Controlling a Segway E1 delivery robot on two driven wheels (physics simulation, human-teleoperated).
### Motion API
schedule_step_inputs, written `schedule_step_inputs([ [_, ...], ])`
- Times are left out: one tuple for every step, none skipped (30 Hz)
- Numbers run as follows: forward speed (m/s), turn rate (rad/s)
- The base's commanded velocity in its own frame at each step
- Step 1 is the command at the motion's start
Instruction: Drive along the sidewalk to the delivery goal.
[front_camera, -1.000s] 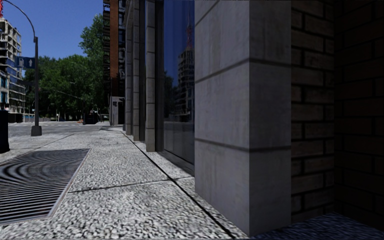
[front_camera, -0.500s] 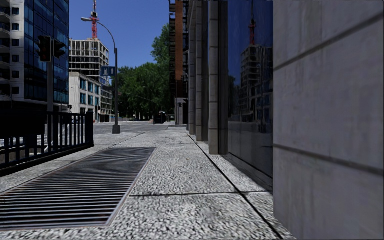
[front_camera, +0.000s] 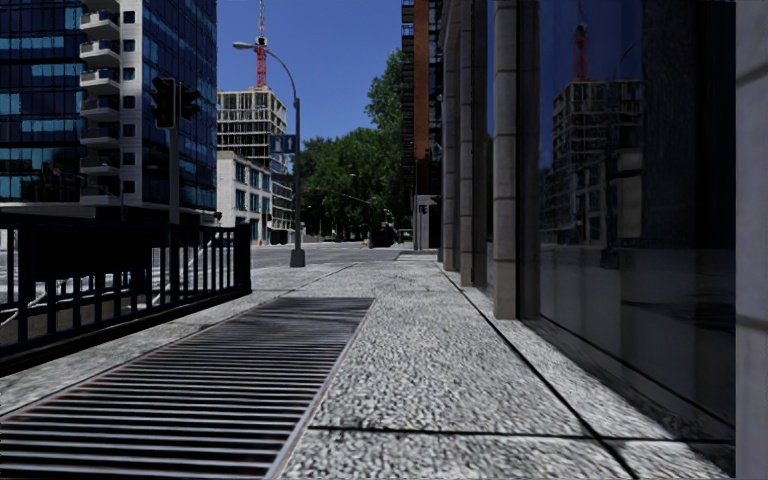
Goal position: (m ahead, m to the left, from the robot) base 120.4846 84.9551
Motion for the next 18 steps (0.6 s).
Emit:
schedule_step_inputs([
  [0.98, 0.0],
  [1.11, 0.0],
  [2.0, 0.0],
  [2.0, 0.0],
  [2.0, 0.0],
  [2.0, 0.0],
  [2.0, 0.0],
  [2.0, 0.0],
  [2.0, 0.0],
  [2.0, 0.0],
  [2.0, 0.0],
  [2.0, 0.0],
  [2.0, 0.0],
  [2.0, 0.0],
  [2.0, 0.0],
  [2.0, 0.0],
  [2.0, 0.0],
  [2.0, 0.0],
])
